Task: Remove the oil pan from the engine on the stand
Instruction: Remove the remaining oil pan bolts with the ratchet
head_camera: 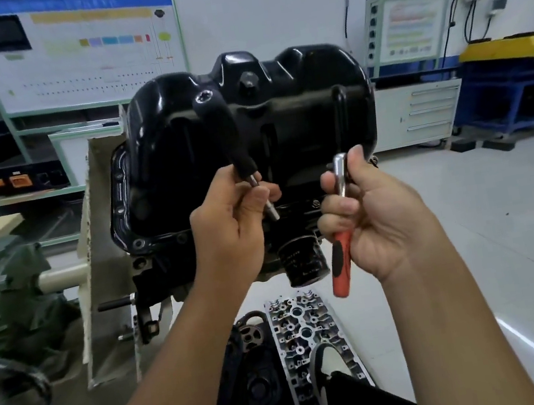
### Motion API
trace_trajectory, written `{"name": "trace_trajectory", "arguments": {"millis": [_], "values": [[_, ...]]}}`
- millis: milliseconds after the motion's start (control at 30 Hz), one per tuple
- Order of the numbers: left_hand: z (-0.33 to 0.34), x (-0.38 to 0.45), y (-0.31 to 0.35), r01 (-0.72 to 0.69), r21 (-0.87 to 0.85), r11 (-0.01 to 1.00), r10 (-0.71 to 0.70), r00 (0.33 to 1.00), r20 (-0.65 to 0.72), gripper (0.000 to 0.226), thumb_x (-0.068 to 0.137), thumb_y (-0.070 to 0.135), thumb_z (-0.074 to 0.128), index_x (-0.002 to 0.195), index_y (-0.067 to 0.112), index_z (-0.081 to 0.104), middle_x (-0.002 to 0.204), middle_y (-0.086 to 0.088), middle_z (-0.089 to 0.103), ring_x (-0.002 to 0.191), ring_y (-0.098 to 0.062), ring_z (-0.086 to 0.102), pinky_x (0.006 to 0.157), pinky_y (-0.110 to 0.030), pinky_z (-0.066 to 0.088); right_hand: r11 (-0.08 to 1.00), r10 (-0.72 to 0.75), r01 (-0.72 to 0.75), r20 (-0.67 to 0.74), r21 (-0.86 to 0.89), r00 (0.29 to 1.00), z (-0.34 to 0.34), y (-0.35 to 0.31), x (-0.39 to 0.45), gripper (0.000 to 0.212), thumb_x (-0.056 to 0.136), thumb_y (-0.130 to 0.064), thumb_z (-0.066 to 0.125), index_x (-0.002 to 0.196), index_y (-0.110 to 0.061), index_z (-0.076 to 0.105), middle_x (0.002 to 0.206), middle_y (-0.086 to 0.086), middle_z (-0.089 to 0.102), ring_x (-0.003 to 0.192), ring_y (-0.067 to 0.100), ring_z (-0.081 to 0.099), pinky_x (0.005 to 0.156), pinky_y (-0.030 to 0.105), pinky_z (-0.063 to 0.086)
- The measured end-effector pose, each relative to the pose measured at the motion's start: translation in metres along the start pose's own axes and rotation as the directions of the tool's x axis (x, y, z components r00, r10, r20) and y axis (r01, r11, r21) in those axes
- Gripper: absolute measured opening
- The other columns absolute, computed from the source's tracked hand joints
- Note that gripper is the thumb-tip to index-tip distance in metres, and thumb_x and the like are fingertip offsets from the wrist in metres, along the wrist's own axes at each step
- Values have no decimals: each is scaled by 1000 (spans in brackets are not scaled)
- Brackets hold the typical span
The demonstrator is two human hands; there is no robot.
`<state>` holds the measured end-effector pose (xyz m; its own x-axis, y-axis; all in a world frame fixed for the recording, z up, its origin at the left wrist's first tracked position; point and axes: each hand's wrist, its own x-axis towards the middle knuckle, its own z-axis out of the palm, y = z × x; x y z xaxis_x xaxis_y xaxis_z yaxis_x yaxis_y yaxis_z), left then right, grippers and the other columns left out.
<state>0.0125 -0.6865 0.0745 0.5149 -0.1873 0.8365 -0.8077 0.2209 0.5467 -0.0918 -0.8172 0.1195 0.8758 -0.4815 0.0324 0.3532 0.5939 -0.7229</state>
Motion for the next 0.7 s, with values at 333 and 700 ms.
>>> {"name": "trace_trajectory", "arguments": {"millis": [333, 700], "values": [[20, -9, 1, -168, 367, 915, 249, 950, -187, 8, 97, 9, 71, 101, 2, 71, 85, 3, 72, 77, -13, 70, 72, -28, 58, 992, 92, -94, 33, 81, 995, -8, 0, -12, 19, 100, -18, 52, 85, -7, 54, 74, 15, 64, 47, 12, 40, 41, 22, 34], [17, -1, 20, -72, 473, 878, 143, 983, -117, 4, 93, 10, 73, 96, 7, 74, 82, 2, 70, 75, -21, 67, 64, -44, 54, 995, 40, -28, 132, -93, 990, 6, 7, -22, 11, 97, -16, 53, 94, -10, 62, 69, 9, 65, 40, 12, 41, 39, 21, 31]]}}
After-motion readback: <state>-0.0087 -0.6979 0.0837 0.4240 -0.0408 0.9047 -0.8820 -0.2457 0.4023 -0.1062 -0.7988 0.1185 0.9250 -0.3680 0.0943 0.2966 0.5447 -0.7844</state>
